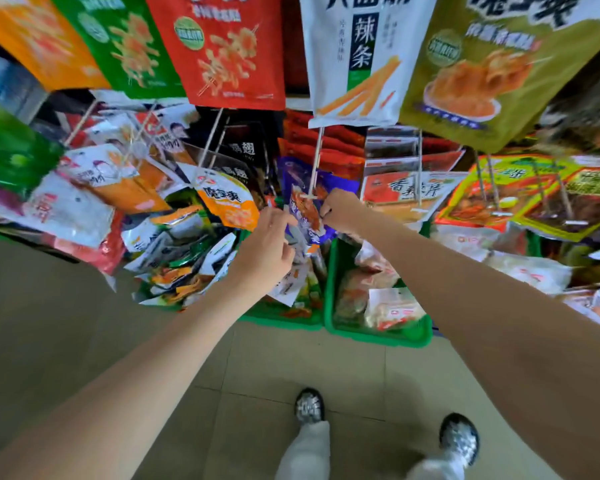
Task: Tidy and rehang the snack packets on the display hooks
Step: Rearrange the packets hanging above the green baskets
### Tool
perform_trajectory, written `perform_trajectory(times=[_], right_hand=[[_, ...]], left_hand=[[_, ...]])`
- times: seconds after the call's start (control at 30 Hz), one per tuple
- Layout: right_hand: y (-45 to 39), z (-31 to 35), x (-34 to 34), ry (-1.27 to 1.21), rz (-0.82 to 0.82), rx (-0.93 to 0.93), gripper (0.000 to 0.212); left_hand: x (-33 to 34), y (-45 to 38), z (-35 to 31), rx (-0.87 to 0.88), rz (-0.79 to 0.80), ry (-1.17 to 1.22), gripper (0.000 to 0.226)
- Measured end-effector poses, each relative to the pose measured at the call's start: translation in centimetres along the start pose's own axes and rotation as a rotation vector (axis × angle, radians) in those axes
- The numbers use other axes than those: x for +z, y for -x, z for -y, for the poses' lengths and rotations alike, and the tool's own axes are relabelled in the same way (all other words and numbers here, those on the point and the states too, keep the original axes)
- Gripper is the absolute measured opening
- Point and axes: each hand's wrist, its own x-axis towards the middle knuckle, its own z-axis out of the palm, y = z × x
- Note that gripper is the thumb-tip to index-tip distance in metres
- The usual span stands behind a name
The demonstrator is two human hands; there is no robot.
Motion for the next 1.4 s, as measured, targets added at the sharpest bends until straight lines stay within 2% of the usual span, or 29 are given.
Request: perform_trajectory(times=[0.13, 0.27, 0.33, 0.43, 0.47, 0.53, 0.63, 0.77, 0.83, 0.93, 1.0, 1.1, 1.17, 1.2, 1.27, 1.4], right_hand=[[2.4, 0.7, -0.7, 0.058, 0.048, -0.063, 0.027], [6.7, -2.3, -3.6, -0.046, 0.147, -0.068, 0.020], [9.6, -5.6, -5.6, -0.181, 0.160, -0.012, 0.020], [14.2, -12.2, -7.9, -0.313, 0.096, 0.074, 0.018], [15.7, -14.7, -8.5, -0.330, 0.067, 0.109, 0.019], [18.8, -20.2, -9.8, -0.339, 0.022, 0.183, 0.025], [24.4, -28.2, -11.5, -0.319, -0.016, 0.271, 0.030], [31.0, -39.7, -12.3, -0.331, -0.115, 0.432, 0.034], [33.1, -45.3, -12.1, -0.365, -0.146, 0.505, 0.027], [34.7, -51.4, -12.3, -0.497, -0.336, 0.586, 0.015], [34.5, -53.6, -13.1, -0.555, -0.386, 0.586, 0.014], [33.3, -55.4, -14.5, -0.475, -0.346, 0.539, 0.023], [32.3, -56.6, -15.2, -0.455, -0.341, 0.524, 0.027], [31.8, -57.2, -15.5, -0.435, -0.357, 0.526, 0.028], [30.8, -58.2, -16.0, -0.386, -0.390, 0.518, 0.029], [29.6, -59.7, -16.5, -0.312, -0.349, 0.487, 0.033]], left_hand=[[-0.8, -0.3, -1.4, 0.013, -0.059, -0.027, 0.030], [-0.2, -1.0, -5.4, 0.162, 0.085, -0.070, 0.045], [0.7, -1.9, -8.2, 0.147, 0.207, -0.012, 0.042], [3.0, -3.6, -13.7, 0.109, 0.356, 0.173, 0.009], [4.0, -4.1, -15.9, 0.106, 0.420, 0.240, 0.006], [6.6, -4.8, -20.9, 0.109, 0.516, 0.336, 0.014], [11.6, -6.1, -29.6, 0.180, 0.572, 0.342, 0.033], [18.0, -7.6, -41.5, 0.217, 0.590, 0.355, 0.014], [20.6, -8.4, -46.2, 0.211, 0.575, 0.369, 0.016], [24.1, -10.1, -51.1, 0.165, 0.580, 0.363, 0.020], [25.7, -11.5, -52.9, 0.134, 0.538, 0.334, 0.021], [27.6, -13.4, -54.6, 0.066, 0.483, 0.377, 0.017], [28.7, -15.0, -55.1, 0.023, 0.444, 0.430, 0.031], [29.0, -15.7, -55.6, -0.001, 0.420, 0.483, 0.031], [29.2, -17.0, -56.6, -0.007, 0.416, 0.490, 0.022], [29.8, -18.9, -57.3, 0.011, 0.407, 0.424, 0.025]])
